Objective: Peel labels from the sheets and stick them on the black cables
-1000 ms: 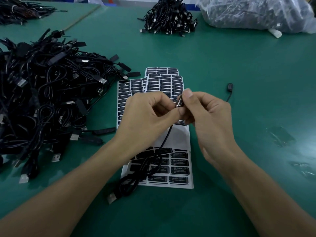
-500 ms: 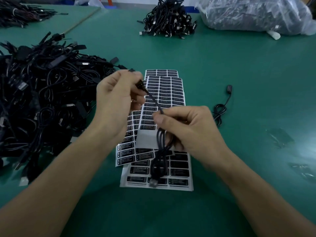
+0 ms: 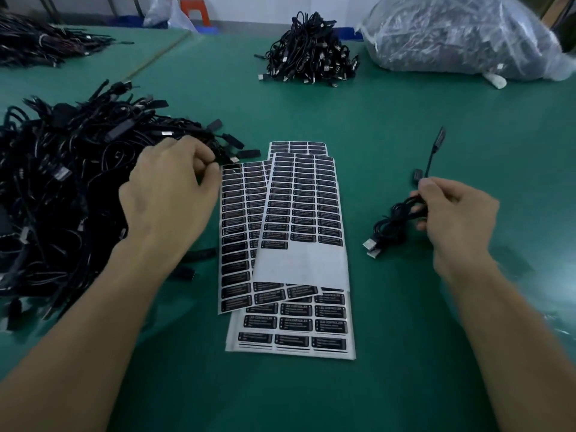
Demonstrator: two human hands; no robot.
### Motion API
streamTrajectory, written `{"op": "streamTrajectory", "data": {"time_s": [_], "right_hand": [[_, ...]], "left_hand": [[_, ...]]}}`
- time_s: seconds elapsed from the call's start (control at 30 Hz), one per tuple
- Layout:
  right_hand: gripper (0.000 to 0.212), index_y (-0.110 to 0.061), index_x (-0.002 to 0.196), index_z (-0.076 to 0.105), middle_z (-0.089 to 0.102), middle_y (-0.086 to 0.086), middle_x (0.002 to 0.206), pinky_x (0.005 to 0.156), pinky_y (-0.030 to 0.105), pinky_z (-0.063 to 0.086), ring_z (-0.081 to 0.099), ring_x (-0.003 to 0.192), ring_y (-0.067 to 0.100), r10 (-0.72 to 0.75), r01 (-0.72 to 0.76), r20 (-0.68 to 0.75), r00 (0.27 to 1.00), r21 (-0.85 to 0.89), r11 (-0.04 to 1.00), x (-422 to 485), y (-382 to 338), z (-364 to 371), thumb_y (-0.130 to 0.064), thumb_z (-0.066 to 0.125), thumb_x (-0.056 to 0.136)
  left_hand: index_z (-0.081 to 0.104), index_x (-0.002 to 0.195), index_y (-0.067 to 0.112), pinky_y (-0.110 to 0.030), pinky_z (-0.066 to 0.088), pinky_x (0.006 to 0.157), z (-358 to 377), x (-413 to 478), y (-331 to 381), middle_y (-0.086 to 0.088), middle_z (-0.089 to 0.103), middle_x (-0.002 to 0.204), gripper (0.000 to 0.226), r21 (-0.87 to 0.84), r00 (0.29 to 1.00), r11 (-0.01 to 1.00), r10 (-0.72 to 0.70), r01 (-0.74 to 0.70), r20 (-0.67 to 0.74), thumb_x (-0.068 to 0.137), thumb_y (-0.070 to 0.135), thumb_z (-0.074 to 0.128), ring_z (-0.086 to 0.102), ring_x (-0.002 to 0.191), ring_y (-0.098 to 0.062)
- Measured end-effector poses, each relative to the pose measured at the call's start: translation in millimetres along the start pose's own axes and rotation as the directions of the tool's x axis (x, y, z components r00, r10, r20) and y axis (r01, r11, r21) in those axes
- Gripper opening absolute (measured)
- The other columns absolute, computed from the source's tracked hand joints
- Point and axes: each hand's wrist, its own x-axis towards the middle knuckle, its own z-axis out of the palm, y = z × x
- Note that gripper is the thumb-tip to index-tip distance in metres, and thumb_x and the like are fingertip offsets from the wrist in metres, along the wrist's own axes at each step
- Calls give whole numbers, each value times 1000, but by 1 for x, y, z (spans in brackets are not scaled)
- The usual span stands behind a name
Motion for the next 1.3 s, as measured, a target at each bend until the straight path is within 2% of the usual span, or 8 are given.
{"op": "streamTrajectory", "data": {"time_s": [0.13,0.33,0.57,0.73,0.9,1.13,1.2,1.3], "right_hand": [[8,-29,93,75,71,-15,70,62,17,53,62,56,-2,-45,46,19,999,-59,997,-1,5,1,-27,68,91],[12,-33,93,71,68,-21,81,61,0,43,61,70,-13,-116,122,41,992,-185,975,-9,5,4,-24,71,85],[13,-35,93,67,67,-3,94,81,31,52,63,87,15,-205,216,73,976,-219,951,-15,8,9,-25,66,87],[13,-35,95,66,65,-1,97,76,25,47,61,87,14,-202,210,58,978,-208,955,-15,8,10,-25,65,87],[16,-37,93,64,65,3,102,72,11,40,59,88,15,-263,268,52,963,-232,935,-18,5,11,-21,64,89],[17,-34,97,63,61,4,98,66,5,37,50,71,0,-397,409,96,913,-207,889,-29,-2,12,-19,66,88],[21,-33,103,63,57,-4,88,66,10,39,49,68,2,-487,516,197,851,-136,846,-38,-5,14,-24,68,86],[38,-29,119,63,56,-9,79,61,16,40,47,63,7,-587,651,441,679,8,759,-54,-8,19,-24,73,84]], "left_hand": [[61,121,23,-43,45,69,2,3,-6,-7,53,120,32,114,1000,993,-6,4,12,91,25,71,50,115,-32],[50,143,15,-40,45,87,7,4,-18,-12,40,134,63,97,985,995,-33,17,170,85,3,74,42,120,-33],[64,131,10,-38,46,84,8,9,-27,-14,45,127,33,54,999,998,14,-17,48,98,13,62,48,115,-34],[72,123,17,-38,39,77,6,9,-23,-13,60,111,32,49,983,990,139,-134,-123,102,34,56,48,106,-39],[75,110,11,-49,44,76,-2,13,-16,-12,72,98,21,61,742,911,369,-407,-560,103,24,61,65,89,-39],[68,112,4,-37,47,56,1,10,9,-15,60,91,16,-30,462,614,560,-789,-688,98,-1,63,58,69,-29],[68,116,9,-30,37,48,1,1,25,-14,57,78,23,-41,428,542,612,-839,-665,96,-1,66,47,63,-19],[61,129,19,-30,35,39,4,-15,38,-10,56,71,38,-85,507,532,728,-842,-462,95,4,70,39,59,-15]]}}
